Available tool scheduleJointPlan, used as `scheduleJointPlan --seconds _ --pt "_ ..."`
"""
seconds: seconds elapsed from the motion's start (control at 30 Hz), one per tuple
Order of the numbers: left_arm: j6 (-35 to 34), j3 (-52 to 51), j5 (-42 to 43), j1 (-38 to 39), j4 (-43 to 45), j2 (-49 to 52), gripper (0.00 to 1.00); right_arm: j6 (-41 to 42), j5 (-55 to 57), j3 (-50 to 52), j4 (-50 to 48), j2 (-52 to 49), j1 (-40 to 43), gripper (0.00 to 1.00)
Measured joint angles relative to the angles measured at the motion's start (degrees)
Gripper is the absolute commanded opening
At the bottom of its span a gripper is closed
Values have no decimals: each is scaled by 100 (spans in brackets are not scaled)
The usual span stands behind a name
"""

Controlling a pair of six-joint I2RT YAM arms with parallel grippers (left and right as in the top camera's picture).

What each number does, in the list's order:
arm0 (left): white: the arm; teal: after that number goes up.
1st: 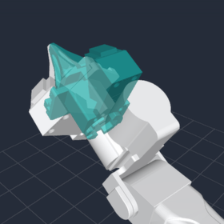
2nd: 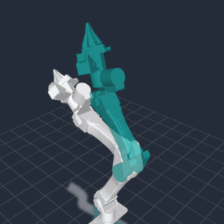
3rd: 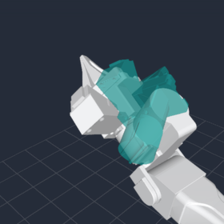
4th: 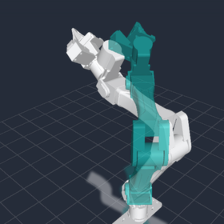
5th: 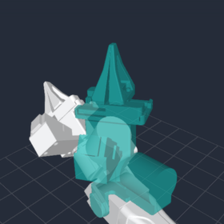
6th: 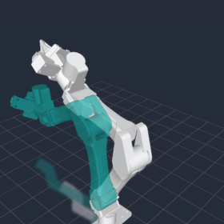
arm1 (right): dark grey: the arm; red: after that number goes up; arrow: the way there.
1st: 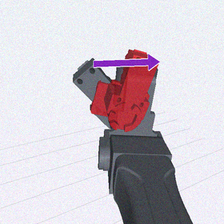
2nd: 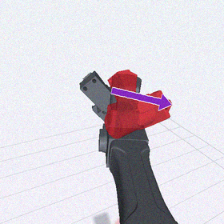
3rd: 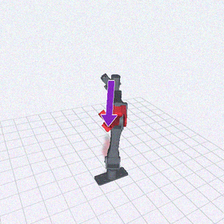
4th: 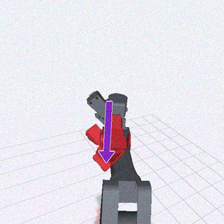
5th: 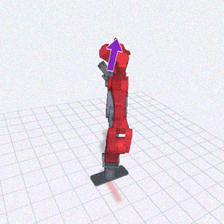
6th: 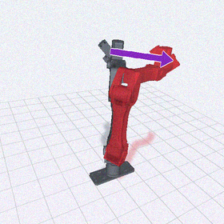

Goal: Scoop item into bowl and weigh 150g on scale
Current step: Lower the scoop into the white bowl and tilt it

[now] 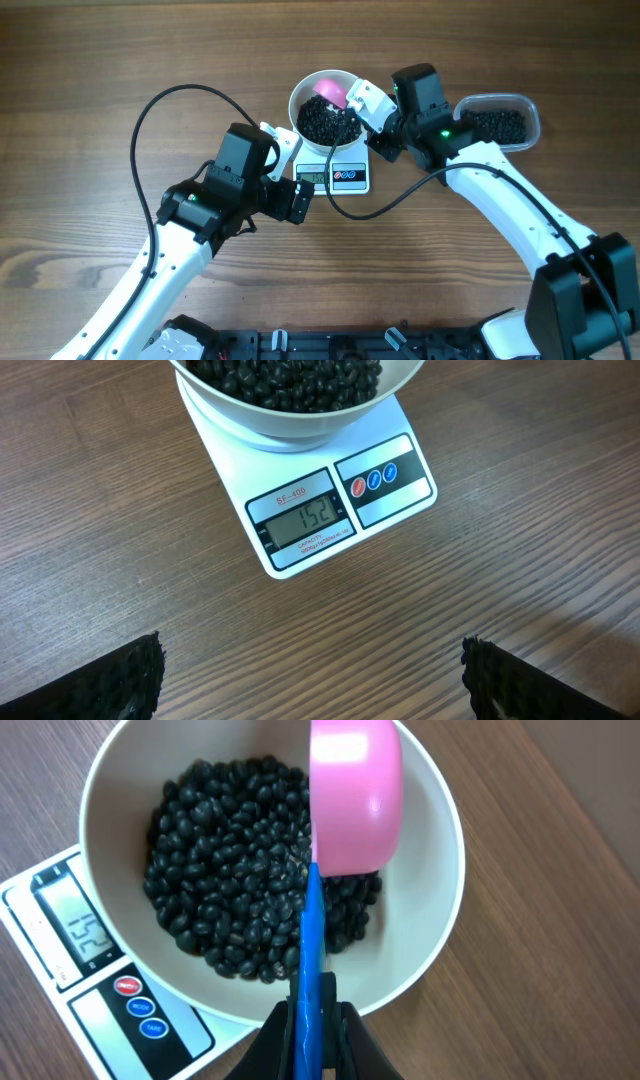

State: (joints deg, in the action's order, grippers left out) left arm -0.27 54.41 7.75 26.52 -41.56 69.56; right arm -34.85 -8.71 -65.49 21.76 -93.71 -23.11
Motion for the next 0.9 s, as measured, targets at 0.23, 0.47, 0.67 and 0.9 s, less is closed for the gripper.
scheduleJointPlan --seconds 0.23,0.47,0.67,0.9 --pt "0 0 -2 0 0 -2 100 0 22 0 2 -229 0 4" --pt "0 0 0 0 0 -2 100 2 -66 0 96 -232 0 4" --pt "0 0 0 0 0 0 100 28 -177 0 122 -232 0 4" --pt "0 0 0 0 0 0 100 345 -201 0 120 -236 0 4"
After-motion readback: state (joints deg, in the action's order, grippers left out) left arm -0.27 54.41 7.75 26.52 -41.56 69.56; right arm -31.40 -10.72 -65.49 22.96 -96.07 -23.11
